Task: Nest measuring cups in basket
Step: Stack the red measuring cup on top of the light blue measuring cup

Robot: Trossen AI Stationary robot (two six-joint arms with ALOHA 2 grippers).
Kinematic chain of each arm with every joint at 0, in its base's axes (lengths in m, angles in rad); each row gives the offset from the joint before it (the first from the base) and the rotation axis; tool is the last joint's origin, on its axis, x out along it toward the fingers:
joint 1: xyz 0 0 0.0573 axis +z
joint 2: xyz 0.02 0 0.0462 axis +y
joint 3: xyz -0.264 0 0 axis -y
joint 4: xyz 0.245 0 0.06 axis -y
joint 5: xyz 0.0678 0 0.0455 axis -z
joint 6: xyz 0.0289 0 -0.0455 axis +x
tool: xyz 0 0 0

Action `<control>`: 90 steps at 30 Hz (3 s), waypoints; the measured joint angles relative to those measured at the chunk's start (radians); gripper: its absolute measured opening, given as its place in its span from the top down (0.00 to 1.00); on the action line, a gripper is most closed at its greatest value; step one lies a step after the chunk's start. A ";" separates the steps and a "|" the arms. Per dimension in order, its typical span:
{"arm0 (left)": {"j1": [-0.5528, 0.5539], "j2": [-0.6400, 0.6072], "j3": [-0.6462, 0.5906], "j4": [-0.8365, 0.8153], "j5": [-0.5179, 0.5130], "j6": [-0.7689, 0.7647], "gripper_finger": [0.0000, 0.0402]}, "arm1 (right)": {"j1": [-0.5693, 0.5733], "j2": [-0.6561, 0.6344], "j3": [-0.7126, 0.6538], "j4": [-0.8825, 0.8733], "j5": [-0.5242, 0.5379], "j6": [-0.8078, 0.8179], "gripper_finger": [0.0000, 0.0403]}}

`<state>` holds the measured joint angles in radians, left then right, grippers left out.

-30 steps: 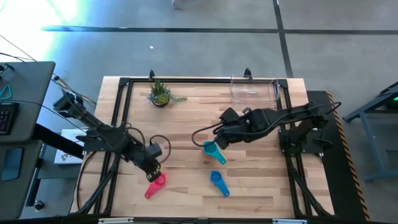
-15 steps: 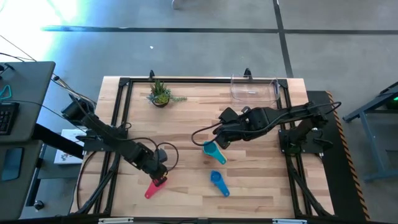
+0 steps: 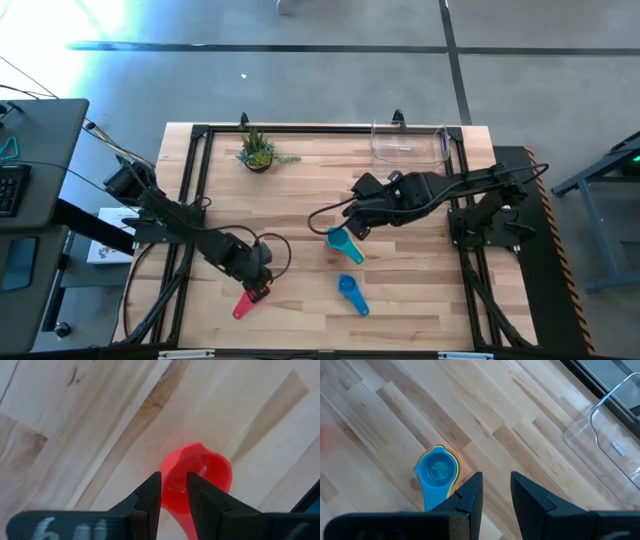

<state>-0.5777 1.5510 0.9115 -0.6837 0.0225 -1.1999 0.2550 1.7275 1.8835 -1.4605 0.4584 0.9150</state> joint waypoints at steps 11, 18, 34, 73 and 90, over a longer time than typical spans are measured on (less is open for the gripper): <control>0.008 0.011 0.000 -0.002 -0.004 0.022 0.80 | 0.000 0.000 0.000 -0.002 -0.006 0.000 0.77; 0.008 0.011 0.000 0.000 0.004 0.034 0.80 | 0.000 0.000 0.000 -0.001 -0.006 0.000 0.77; 0.008 0.127 0.000 0.050 0.107 0.060 0.85 | 0.000 0.000 -0.001 -0.002 -0.005 0.000 0.77; 0.457 0.120 0.138 0.565 0.166 -0.121 0.97 | -0.091 -0.002 0.063 -0.113 0.011 0.053 0.77; 0.480 0.120 0.138 0.653 -0.064 -0.548 0.97 | -0.374 -0.002 0.309 -0.110 0.039 -0.258 0.77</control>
<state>-0.0982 1.6707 1.0500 -0.0310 -0.0412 -1.7480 -0.1193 1.7257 2.1926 -1.5704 0.4974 0.6574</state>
